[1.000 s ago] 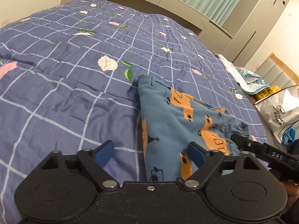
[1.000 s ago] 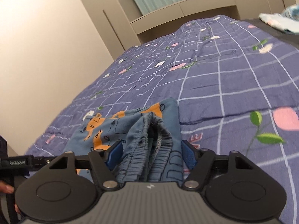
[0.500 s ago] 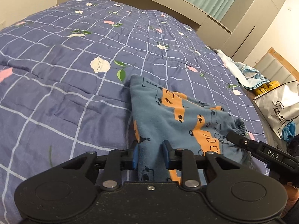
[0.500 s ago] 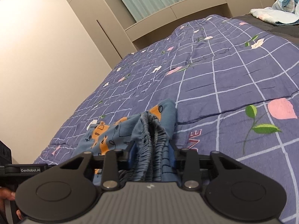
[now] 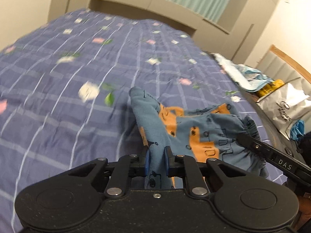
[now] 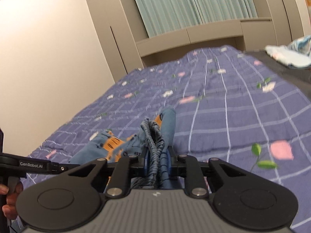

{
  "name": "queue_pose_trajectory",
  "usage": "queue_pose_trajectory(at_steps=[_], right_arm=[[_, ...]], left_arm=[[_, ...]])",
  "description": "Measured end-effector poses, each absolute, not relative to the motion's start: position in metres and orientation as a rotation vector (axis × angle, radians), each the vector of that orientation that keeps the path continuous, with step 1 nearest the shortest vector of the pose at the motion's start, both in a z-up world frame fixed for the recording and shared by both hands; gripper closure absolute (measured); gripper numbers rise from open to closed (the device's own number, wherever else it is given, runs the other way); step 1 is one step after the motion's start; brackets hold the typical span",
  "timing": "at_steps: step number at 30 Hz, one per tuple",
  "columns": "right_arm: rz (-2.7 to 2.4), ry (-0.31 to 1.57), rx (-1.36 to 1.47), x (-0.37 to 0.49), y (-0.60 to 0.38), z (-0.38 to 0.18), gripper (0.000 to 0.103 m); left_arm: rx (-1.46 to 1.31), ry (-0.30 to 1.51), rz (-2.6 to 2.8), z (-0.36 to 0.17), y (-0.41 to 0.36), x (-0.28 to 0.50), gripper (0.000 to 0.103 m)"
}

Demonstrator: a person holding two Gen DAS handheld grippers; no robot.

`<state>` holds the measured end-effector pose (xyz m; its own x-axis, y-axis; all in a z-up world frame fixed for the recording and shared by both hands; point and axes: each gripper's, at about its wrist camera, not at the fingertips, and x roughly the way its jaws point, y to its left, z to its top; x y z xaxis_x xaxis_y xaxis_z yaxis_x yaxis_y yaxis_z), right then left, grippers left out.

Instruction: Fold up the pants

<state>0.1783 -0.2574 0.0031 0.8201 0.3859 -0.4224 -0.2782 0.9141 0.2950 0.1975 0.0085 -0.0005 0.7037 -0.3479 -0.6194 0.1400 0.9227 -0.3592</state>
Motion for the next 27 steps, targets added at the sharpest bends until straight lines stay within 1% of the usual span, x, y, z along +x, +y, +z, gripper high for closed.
queue_pose_trajectory(at_steps=[5, 11, 14, 16, 21, 23, 24, 25, 26, 27], right_arm=[[0.33, 0.419, 0.207, 0.179, -0.263, 0.025, 0.084], [0.282, 0.375, 0.193, 0.197, -0.276, 0.036, 0.084], [0.246, 0.362, 0.177, 0.213, -0.285, 0.038, 0.084], [0.202, 0.378, 0.192, 0.223, -0.295, 0.036, 0.084], [0.098, 0.482, 0.248, 0.23, -0.317, 0.013, 0.082], [0.078, 0.519, 0.261, 0.232, -0.322, 0.0, 0.08], [0.069, 0.534, 0.276, 0.233, -0.326, -0.006, 0.073], [0.058, 0.538, 0.285, 0.232, -0.329, -0.01, 0.062], [0.04, 0.546, 0.291, 0.233, -0.332, -0.014, 0.058], [0.022, 0.551, 0.289, 0.232, -0.333, -0.016, 0.054]], left_arm=[[-0.235, 0.68, -0.333, 0.019, -0.013, 0.216, 0.087], [-0.232, 0.657, -0.367, 0.022, -0.036, 0.251, 0.087], [-0.266, 0.639, -0.387, 0.013, -0.049, 0.269, 0.087], [-0.294, 0.659, -0.406, 0.001, -0.059, 0.281, 0.087], [-0.293, 0.725, -0.403, -0.029, -0.077, 0.295, 0.086], [-0.313, 0.73, -0.396, -0.033, -0.072, 0.294, 0.081], [-0.329, 0.735, -0.397, -0.035, -0.068, 0.294, 0.079], [-0.336, 0.741, -0.388, -0.035, -0.066, 0.294, 0.073], [-0.331, 0.742, -0.376, -0.036, -0.065, 0.294, 0.065], [-0.322, 0.742, -0.366, -0.035, -0.064, 0.293, 0.06]])
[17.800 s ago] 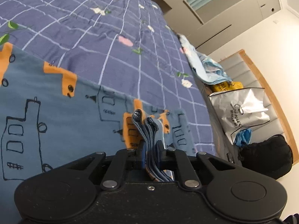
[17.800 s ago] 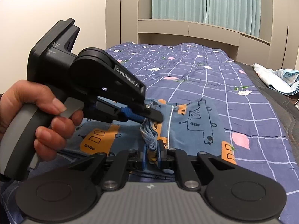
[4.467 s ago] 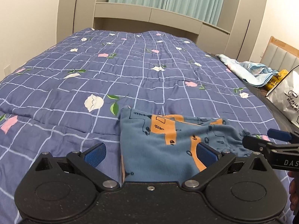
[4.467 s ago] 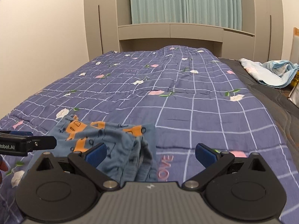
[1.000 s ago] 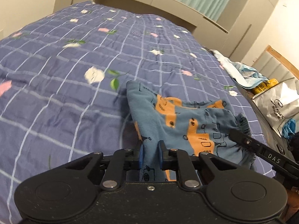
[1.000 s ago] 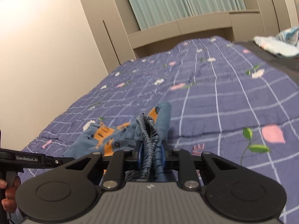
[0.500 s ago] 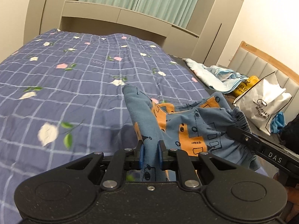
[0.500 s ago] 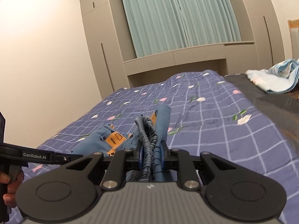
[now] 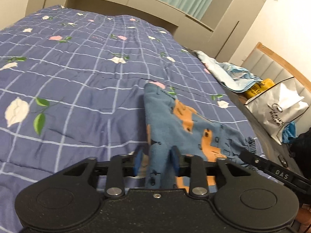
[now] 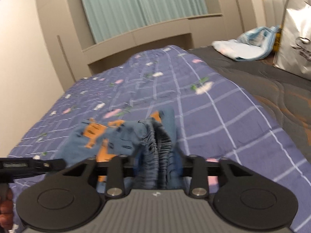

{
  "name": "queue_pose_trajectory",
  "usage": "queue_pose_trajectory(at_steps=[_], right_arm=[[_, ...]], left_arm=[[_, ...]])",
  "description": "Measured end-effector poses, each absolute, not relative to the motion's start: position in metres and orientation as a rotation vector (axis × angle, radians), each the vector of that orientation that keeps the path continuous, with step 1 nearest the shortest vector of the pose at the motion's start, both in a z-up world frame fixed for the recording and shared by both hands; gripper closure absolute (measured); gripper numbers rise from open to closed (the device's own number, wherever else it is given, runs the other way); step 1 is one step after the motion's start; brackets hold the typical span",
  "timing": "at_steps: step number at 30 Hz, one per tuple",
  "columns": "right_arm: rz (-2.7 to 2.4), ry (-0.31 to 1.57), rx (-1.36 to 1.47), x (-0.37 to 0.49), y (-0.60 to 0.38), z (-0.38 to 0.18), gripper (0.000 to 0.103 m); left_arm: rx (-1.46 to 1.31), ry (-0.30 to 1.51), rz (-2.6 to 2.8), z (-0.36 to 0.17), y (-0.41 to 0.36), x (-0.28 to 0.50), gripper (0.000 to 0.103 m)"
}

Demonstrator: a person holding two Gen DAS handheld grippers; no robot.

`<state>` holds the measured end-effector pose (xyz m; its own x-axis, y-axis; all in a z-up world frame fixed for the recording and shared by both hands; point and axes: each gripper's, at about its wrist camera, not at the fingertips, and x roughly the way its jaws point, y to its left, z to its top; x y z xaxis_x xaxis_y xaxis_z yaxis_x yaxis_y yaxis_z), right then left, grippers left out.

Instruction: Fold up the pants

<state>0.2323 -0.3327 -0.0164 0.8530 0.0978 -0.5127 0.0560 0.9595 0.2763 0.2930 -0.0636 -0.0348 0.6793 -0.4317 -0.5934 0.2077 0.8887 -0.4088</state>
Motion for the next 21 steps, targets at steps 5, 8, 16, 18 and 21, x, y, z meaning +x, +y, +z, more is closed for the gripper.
queue_pose_trajectory(at_steps=[5, 8, 16, 18, 21], right_arm=[[-0.001, 0.538, 0.273, 0.22, -0.337, -0.02, 0.02], [-0.005, 0.518, 0.251, 0.209, -0.335, -0.015, 0.011], [-0.011, 0.444, 0.208, 0.184, -0.326, 0.007, 0.0], [-0.009, 0.429, 0.194, 0.179, -0.321, 0.012, 0.0], [-0.008, 0.401, 0.173, 0.171, -0.314, 0.018, 0.0]], left_arm=[[-0.281, 0.711, -0.327, -0.025, -0.064, 0.279, 0.02], [-0.252, 0.691, -0.314, -0.018, -0.065, 0.268, 0.007], [-0.169, 0.598, -0.232, 0.002, -0.068, 0.238, 0.001], [-0.156, 0.575, -0.216, 0.005, -0.068, 0.231, 0.001], [-0.141, 0.536, -0.196, 0.01, -0.067, 0.218, 0.001]])
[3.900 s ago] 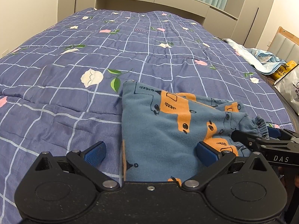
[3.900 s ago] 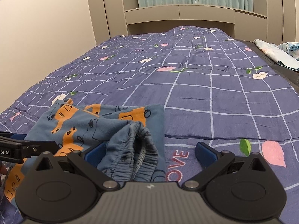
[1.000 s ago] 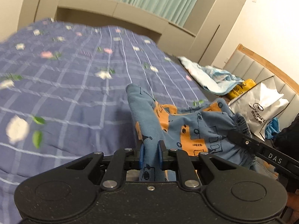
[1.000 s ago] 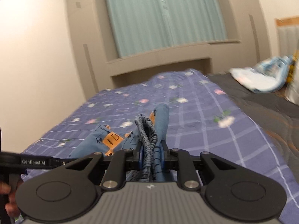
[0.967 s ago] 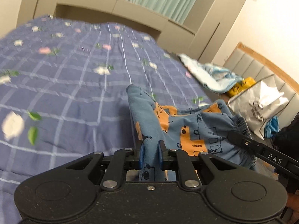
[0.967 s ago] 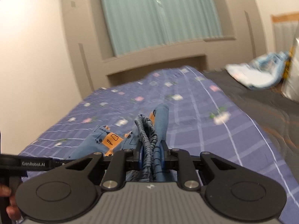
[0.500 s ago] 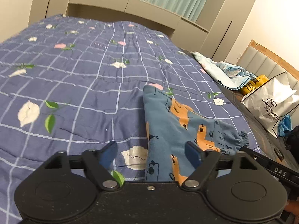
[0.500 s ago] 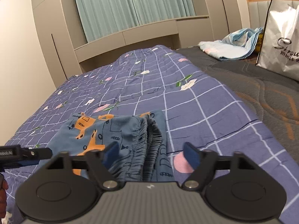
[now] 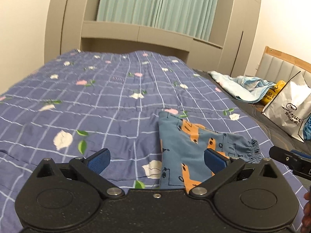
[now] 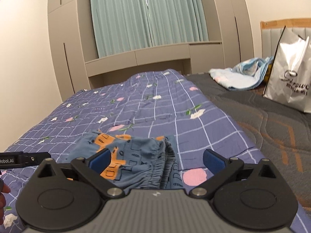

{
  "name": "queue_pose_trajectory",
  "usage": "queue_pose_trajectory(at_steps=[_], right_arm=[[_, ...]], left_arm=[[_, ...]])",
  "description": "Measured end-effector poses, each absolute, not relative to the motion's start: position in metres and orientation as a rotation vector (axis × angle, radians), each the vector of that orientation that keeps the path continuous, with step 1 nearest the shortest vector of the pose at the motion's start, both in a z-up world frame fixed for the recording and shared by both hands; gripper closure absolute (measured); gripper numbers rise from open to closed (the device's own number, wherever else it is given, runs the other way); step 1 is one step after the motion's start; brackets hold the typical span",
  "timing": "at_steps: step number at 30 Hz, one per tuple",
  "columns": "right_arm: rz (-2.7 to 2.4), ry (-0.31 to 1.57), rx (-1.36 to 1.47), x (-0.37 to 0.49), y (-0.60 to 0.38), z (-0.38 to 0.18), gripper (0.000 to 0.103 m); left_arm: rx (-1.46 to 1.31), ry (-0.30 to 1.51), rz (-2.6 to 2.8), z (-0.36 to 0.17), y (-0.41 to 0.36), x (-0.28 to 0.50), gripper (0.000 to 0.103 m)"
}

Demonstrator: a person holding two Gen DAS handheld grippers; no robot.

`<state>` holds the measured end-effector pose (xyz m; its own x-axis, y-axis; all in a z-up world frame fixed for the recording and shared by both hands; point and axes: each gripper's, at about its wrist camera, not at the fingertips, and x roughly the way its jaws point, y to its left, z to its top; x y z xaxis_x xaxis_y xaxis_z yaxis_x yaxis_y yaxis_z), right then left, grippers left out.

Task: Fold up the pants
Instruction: 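Open both tools and release the folded pants onto the quilt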

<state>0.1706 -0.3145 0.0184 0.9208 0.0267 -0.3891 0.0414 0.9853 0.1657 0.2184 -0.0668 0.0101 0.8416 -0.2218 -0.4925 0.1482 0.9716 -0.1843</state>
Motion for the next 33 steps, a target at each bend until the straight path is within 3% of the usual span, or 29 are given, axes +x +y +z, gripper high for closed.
queue_pose_trajectory(at_steps=[15, 33], right_arm=[[-0.032, 0.288, 0.105, 0.12, -0.286, 0.036, 0.0], [-0.034, 0.359, 0.111, 0.058, -0.267, 0.026, 0.0]], left_arm=[[-0.141, 0.47, -0.121, 0.018, -0.053, 0.156, 0.001], [-0.112, 0.468, -0.077, 0.009, -0.034, 0.081, 0.001]])
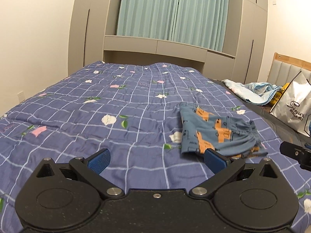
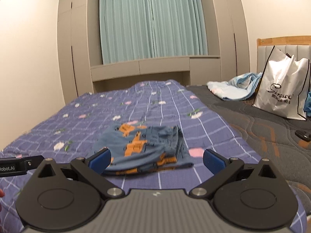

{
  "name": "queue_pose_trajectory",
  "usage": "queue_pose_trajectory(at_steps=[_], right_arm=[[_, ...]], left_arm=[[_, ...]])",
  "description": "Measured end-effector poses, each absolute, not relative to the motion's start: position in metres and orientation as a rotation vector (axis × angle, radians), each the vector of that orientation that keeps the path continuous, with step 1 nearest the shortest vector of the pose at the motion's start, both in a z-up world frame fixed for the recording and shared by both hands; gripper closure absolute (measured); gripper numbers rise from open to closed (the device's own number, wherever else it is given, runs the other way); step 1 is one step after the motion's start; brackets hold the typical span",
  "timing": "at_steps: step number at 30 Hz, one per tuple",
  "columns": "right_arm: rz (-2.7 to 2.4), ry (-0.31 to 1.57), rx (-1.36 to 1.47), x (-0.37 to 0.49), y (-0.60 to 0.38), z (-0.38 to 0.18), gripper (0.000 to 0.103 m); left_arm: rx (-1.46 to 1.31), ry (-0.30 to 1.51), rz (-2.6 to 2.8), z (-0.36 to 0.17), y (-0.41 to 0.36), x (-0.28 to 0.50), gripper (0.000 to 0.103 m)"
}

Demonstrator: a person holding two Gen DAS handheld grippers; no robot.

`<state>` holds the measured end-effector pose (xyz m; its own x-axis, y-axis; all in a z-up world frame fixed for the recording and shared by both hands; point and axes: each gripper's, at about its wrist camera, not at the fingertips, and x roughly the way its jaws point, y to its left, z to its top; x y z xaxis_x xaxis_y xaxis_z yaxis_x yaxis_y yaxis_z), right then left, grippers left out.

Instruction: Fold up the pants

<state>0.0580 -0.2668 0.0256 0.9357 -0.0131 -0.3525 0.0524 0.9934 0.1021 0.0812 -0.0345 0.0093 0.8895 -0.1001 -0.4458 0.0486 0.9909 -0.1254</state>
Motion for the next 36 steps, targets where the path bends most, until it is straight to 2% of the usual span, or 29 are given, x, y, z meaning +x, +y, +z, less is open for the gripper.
queue_pose_trajectory(at_steps=[36], right_arm=[[-0.034, 0.424, 0.083, 0.037, -0.268, 0.012, 0.0]], left_arm=[[-0.081, 0.509, -0.087, -0.002, -0.043, 0.065, 0.001]])
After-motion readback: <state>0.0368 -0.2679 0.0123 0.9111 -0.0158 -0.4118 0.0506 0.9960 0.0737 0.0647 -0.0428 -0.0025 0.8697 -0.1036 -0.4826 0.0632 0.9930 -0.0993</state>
